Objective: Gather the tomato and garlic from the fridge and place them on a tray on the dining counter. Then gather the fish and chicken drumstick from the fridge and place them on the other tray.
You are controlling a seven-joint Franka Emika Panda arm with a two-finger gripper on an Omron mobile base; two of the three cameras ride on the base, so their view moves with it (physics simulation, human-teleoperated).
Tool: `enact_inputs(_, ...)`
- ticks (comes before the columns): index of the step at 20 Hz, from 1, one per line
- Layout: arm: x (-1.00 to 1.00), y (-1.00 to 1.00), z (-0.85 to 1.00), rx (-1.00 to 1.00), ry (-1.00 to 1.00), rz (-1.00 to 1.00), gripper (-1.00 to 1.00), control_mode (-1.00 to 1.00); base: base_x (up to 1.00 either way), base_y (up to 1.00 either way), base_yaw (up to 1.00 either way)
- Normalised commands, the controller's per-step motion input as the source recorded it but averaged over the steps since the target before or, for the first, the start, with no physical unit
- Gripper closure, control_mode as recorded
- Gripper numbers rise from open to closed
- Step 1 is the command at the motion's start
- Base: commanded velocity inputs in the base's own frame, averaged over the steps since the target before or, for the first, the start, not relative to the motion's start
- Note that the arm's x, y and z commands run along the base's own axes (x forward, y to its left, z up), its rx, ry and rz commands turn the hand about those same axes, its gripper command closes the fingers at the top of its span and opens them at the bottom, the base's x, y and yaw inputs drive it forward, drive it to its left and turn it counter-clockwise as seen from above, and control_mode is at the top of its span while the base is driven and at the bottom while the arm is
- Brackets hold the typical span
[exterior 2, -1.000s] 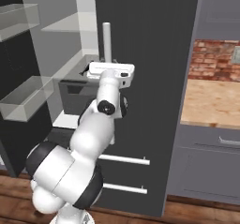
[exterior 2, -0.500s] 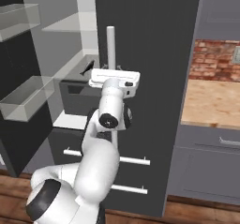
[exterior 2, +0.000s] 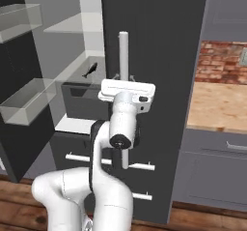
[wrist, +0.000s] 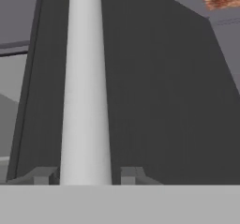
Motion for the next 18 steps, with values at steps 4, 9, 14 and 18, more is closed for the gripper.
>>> enact_inputs(4,-0.58,-1.0,0.0,0.0,0.0,0.0,1.0,-1.0,0.0,0.0,0.0)
enact_inputs(9,-0.65,-1.0,0.0,0.0,0.0,0.0,1.0,-1.0,0.0,0.0,0.0)
enact_inputs(14,-0.65,-1.0,0.0,0.0,0.0,0.0,1.0,-1.0,0.0,0.0,0.0)
enact_inputs(18,-0.58,-1.0,0.0,0.0,0.0,0.01,1.0,-1.0,0.0,0.0,0.0)
